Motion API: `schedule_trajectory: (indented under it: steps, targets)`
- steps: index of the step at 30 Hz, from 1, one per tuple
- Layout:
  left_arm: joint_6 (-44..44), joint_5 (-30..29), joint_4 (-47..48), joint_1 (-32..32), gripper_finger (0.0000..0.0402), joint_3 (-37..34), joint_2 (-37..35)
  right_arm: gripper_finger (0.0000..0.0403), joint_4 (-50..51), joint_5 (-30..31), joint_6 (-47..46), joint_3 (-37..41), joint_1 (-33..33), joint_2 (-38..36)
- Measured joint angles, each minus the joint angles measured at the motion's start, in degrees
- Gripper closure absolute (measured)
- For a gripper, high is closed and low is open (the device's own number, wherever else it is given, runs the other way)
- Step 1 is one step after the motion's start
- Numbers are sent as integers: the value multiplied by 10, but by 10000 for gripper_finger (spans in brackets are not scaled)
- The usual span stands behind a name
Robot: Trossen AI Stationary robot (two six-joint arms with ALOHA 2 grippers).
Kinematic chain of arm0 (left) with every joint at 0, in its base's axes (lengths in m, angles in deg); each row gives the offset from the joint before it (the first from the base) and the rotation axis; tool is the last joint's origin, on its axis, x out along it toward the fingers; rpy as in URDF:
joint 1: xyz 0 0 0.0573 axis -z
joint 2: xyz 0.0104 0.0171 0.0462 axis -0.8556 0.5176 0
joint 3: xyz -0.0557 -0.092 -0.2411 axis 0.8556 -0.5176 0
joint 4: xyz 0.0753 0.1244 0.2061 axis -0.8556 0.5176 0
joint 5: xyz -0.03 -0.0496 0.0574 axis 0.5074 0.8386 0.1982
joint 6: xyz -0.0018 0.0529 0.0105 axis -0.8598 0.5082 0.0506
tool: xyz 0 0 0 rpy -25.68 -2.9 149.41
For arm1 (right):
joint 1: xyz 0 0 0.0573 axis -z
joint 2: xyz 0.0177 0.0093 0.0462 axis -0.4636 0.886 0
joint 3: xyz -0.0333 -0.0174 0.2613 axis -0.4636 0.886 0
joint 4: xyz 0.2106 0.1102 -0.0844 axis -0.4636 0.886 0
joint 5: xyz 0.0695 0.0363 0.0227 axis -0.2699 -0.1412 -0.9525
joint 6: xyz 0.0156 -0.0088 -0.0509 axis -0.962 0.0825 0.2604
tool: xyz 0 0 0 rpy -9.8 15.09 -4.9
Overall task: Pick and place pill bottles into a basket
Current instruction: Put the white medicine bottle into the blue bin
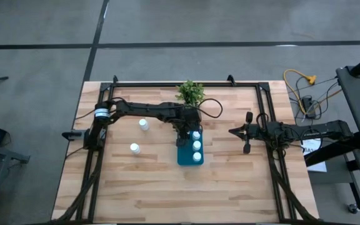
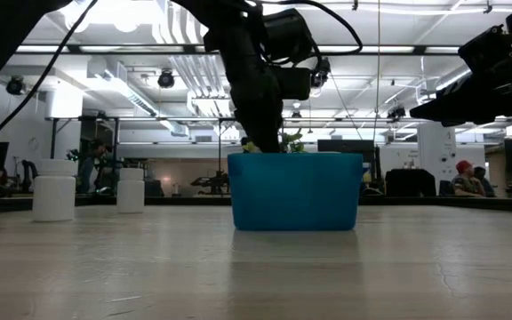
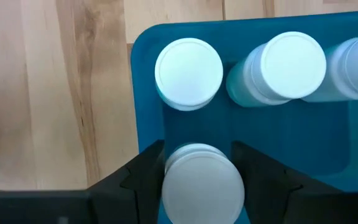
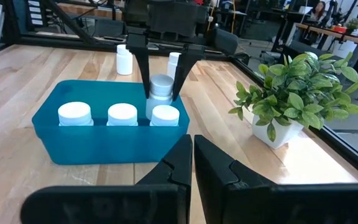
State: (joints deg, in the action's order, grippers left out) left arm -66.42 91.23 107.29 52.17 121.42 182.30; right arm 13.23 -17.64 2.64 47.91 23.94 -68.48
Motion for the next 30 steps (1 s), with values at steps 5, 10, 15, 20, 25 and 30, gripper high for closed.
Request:
schedule_trajectory:
  steps: [5,10,15,20,25,30]
  targets:
    - [-15,0,1,0,237,0,0,394,0,0,1,0,0,0]
    - [-30,0,1,0,237,0,0,394,0,0,0,0,0,0]
    - [-29,0,1,0,237,-1,0,394,0,0,0,0,0,0]
    - [-30,0,0,0,237,1,0,394,0,0,0,0,0,0]
    - [-31,-1,0,0,237,1,0,394,0,0,0,0,0,0]
    - [-42,-1,0,0,237,0,0,394,0,0,0,0,0,0]
